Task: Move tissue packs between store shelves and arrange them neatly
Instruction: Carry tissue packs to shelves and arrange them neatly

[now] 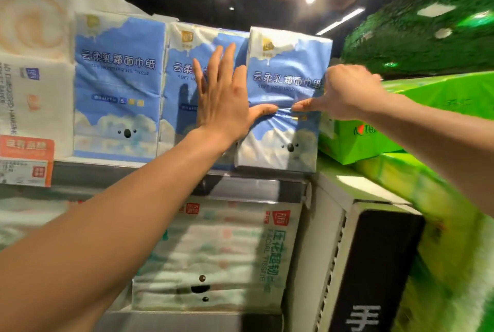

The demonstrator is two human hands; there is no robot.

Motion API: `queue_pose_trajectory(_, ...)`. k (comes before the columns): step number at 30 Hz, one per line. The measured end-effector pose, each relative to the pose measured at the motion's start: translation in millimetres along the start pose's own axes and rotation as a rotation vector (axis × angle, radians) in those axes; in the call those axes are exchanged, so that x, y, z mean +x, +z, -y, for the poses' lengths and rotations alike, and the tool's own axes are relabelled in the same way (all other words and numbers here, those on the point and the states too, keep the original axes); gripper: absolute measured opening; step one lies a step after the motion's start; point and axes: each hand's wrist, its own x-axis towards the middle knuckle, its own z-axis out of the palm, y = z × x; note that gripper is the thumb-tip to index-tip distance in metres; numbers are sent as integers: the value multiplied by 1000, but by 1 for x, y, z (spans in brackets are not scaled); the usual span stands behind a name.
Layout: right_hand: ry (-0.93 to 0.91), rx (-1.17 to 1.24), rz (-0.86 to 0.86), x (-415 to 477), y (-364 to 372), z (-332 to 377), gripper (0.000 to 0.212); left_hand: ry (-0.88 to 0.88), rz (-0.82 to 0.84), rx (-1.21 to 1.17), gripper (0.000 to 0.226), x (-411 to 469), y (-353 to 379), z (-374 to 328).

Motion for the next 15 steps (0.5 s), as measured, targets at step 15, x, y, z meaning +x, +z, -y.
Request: queue_pose_trajectory(15, -58, -106, 279, 8, -12, 3, 76, -6, 62, 26, 126, -9, 12, 9)
